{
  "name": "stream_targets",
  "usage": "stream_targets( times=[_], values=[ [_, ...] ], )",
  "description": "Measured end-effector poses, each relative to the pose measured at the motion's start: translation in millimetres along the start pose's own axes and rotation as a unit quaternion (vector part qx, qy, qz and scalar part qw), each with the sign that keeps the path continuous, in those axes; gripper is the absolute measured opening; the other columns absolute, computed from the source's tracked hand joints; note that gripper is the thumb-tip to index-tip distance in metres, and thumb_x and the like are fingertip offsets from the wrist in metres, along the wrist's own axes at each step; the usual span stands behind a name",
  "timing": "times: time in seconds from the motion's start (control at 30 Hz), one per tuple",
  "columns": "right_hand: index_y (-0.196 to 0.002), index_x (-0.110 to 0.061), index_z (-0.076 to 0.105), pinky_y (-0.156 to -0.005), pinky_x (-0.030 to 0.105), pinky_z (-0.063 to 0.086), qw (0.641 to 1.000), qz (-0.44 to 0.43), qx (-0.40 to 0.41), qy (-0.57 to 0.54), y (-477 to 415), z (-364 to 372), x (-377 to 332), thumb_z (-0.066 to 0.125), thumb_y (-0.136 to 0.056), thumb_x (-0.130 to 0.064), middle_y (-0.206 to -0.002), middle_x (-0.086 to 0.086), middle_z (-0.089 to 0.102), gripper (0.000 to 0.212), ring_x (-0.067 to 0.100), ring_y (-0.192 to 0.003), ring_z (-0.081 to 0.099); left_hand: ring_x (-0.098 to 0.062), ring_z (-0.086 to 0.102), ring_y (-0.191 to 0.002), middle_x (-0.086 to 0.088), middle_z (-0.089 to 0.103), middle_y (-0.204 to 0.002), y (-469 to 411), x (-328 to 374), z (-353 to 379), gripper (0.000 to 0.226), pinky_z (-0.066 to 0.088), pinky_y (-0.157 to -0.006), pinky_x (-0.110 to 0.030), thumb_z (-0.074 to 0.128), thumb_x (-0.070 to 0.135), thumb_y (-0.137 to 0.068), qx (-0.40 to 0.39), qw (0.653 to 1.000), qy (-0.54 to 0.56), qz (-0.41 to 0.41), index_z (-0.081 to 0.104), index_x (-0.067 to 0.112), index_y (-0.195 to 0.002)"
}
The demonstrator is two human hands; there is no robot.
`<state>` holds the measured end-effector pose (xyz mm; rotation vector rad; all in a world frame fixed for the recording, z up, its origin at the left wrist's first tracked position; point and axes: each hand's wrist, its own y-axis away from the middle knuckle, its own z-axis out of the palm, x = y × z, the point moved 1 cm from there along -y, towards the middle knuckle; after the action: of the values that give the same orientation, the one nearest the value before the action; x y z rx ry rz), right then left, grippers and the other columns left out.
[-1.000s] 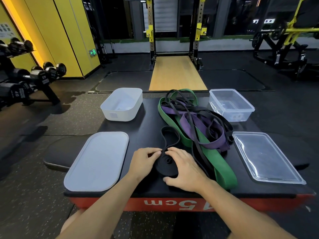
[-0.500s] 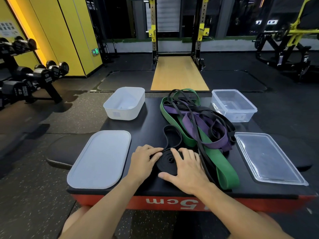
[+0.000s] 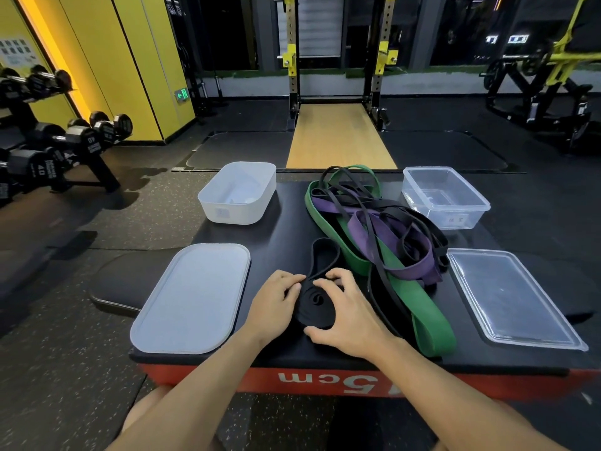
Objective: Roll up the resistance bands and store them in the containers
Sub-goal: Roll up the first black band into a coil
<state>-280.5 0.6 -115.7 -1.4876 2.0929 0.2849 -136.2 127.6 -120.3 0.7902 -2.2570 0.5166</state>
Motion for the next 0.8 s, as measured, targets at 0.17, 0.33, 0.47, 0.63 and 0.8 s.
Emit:
stream_targets(
  times=[0.17,0.33,0.47,0.63,0.8],
  values=[
    [-0.133,-0.026,0.043,-0.093,0.031,0.049,1.000,-0.020,-0.003,-0.003,2.3,-4.2,-8.1,0.074,-0.072,-0.059,-0.133,-0.016,0.027,0.076,0.013,-0.112,0.052,-0.010,0.053,-0.122,0.007,0.059,-0.128,-4.7,1.3,5.1,0.034,0.044,-0.107,-0.032,0.045,0.026,-0.110,0.009,0.999,-0.042,0.000,0.063,0.023,-0.138],
    [-0.138,-0.032,0.044,-0.112,0.039,0.036,0.987,0.035,0.059,0.148,12.0,1.4,-9.2,0.052,-0.061,-0.097,-0.138,-0.006,0.036,0.101,0.018,-0.128,0.038,-0.010,0.054,-0.121,0.008,0.060,-0.126,-6.6,-1.0,7.0,0.032,0.044,-0.104,-0.029,0.045,0.026,-0.109,0.011,0.999,-0.052,0.001,0.064,0.025,-0.135],
    [-0.135,-0.032,0.046,-0.106,0.035,0.039,0.987,0.049,0.071,0.136,6.5,4.0,-5.6,0.054,-0.060,-0.095,-0.125,-0.009,0.044,0.099,0.015,-0.117,0.042,-0.011,0.048,-0.125,0.009,0.058,-0.133,-7.4,-3.4,6.6,0.033,0.041,-0.107,-0.030,0.040,0.026,-0.110,-0.013,0.998,-0.059,0.005,0.061,0.026,-0.137],
    [-0.136,-0.030,0.047,-0.105,0.027,0.040,0.997,0.012,0.052,0.047,2.9,0.1,1.8,0.072,-0.064,-0.079,-0.130,-0.018,0.044,0.090,0.007,-0.120,0.041,-0.011,0.038,-0.131,0.010,0.054,-0.145,-5.3,0.9,1.1,0.043,0.030,-0.106,-0.022,0.037,0.015,-0.108,-0.047,0.998,-0.033,0.002,0.052,0.024,-0.147],
    [-0.140,-0.033,0.042,-0.112,0.032,0.040,0.999,-0.031,-0.032,-0.020,-5.7,-5.6,1.7,0.077,-0.068,-0.058,-0.140,-0.020,0.042,0.084,0.002,-0.131,0.038,-0.013,0.031,-0.132,0.008,0.051,-0.146,-0.1,-1.8,-6.7,0.053,0.025,-0.111,-0.024,0.036,0.005,-0.102,-0.052,0.998,0.011,-0.015,0.049,0.022,-0.150]
  ],
)
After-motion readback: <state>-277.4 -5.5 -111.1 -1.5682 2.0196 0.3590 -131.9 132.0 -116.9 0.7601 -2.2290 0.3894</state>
